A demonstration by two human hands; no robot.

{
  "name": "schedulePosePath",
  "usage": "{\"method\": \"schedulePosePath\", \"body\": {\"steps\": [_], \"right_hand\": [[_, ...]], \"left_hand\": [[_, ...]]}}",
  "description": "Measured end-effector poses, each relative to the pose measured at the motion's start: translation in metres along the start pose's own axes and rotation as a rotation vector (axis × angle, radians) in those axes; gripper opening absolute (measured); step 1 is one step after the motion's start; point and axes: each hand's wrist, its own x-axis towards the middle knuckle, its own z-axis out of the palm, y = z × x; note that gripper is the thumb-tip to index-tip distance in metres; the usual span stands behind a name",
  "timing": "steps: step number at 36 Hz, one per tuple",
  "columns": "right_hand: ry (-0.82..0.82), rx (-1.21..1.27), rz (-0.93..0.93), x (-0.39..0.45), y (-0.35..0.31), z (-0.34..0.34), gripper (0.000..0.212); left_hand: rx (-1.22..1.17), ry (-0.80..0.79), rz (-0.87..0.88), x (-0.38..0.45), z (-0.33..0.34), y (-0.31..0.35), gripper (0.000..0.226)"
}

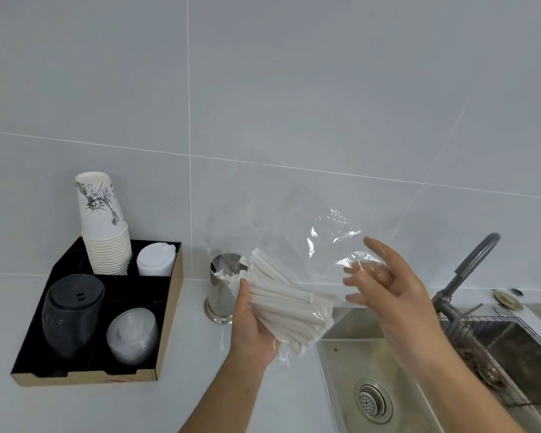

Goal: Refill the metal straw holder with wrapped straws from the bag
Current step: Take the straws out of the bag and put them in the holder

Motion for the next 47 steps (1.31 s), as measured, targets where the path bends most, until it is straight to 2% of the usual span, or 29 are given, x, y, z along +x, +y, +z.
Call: {"method": "schedulePosePath", "body": {"steps": [1,5,7,11,16,21,29,33,36,47], "right_hand": [[0.021,-0.012,0.019,-0.002,0.004,0.002,0.052],[0.137,-0.183,0.057,-0.002,0.017,0.009,0.012],[0.187,-0.299,-0.002,0.000,0.018,0.011,0.017],[0.261,-0.378,-0.172,0.006,-0.001,0.014,0.018],[0.248,-0.449,-0.204,0.019,-0.007,0.014,0.022],[0.242,-0.485,-0.260,0.030,-0.014,0.020,0.023],[0.220,-0.570,-0.346,0.052,-0.024,0.030,0.021],[0.208,-0.621,-0.368,0.064,-0.025,0.037,0.018],[0.202,-0.660,-0.394,0.071,-0.025,0.038,0.017],[0.169,-0.725,-0.447,0.090,-0.023,0.041,0.019]], "left_hand": [[-0.006,0.001,0.010,0.002,0.001,0.000,0.064],[-0.027,0.011,0.010,0.009,0.004,0.000,0.061],[-0.045,-0.009,-0.012,0.011,0.003,-0.001,0.062],[-0.078,-0.076,-0.027,0.019,0.006,-0.001,0.064],[-0.100,-0.025,-0.081,0.032,0.006,-0.003,0.074],[-0.184,0.040,-0.090,0.045,0.010,-0.004,0.063],[-0.266,0.120,-0.090,0.076,0.002,-0.009,0.026],[-0.244,0.151,-0.134,0.088,0.001,-0.014,0.043],[-0.233,0.143,-0.112,0.089,0.004,-0.015,0.032],[-0.272,0.194,-0.076,0.091,-0.008,-0.003,0.031]]}}
